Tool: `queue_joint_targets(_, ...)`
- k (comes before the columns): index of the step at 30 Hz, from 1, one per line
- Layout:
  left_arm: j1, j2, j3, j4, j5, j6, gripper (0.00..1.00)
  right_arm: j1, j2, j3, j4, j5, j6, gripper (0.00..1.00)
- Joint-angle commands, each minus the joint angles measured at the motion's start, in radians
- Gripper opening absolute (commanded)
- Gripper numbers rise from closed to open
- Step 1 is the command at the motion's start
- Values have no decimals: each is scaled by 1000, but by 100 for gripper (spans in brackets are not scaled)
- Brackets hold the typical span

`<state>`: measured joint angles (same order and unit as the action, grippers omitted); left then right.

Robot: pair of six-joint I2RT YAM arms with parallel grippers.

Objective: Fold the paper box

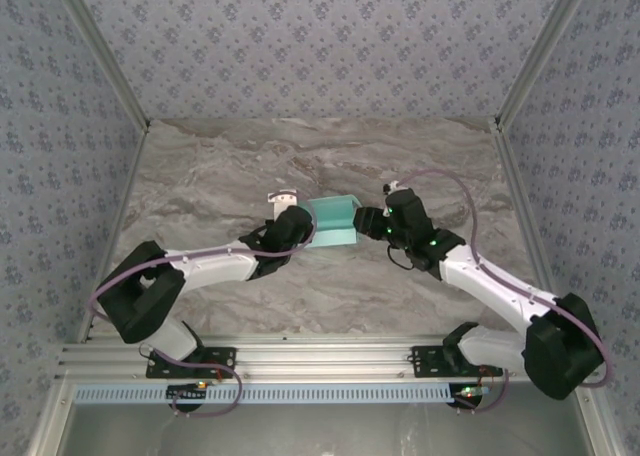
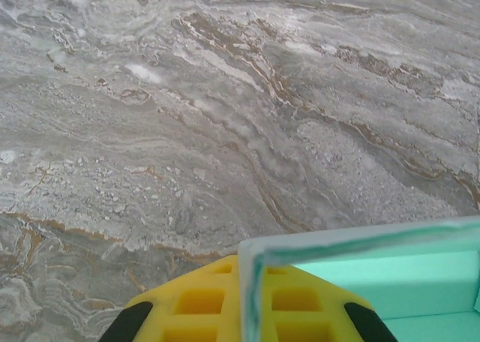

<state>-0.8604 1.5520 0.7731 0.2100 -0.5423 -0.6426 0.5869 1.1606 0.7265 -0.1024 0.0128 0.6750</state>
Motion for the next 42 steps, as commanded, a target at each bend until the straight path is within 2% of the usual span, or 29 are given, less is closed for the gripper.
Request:
queue_joint_targets(1,-12,33,27,-18,-46,19,7,-41,-47,5,-137,-26,110,55)
queue_joint_targets(3,-13,40,25,-5,-61,22,7,-76,-55,21,-186,-54,219,61)
queue_joint_targets(6,-14,57,39,-9,-66,40,7,-152,-35,37,-183,-183,421,69)
queue_joint_targets(8,-17,65,42,1,-78,50,7,-201,-5,46,-178,-253,568,79)
queue_joint_targets(10,-18,77,36,34,-83,67,7,-239,38,58,-140,-320,668,85)
queue_joint_targets(12,-17,92,40,53,-86,90,7,-267,89,100,-180,-356,734,88)
queue_joint_targets(14,-18,104,52,58,-90,111,7,-288,146,161,-250,-385,766,89)
queue_joint_targets(21,-19,130,61,103,-105,159,8,-273,336,311,-262,-506,854,93)
queue_joint_targets(26,-20,165,85,102,-111,164,8,-238,435,452,-468,-492,819,99)
queue_joint_targets(36,-20,199,98,110,-133,143,8,-210,495,385,-397,-502,889,97)
queue_joint_targets(38,-19,211,93,131,-112,161,12,-210,500,378,-391,-483,877,95)
queue_joint_targets(40,-19,207,86,139,-70,178,22,-210,499,370,-401,-451,866,93)
queue_joint_targets(42,-19,183,51,167,-12,186,41,-211,500,355,-410,-415,855,92)
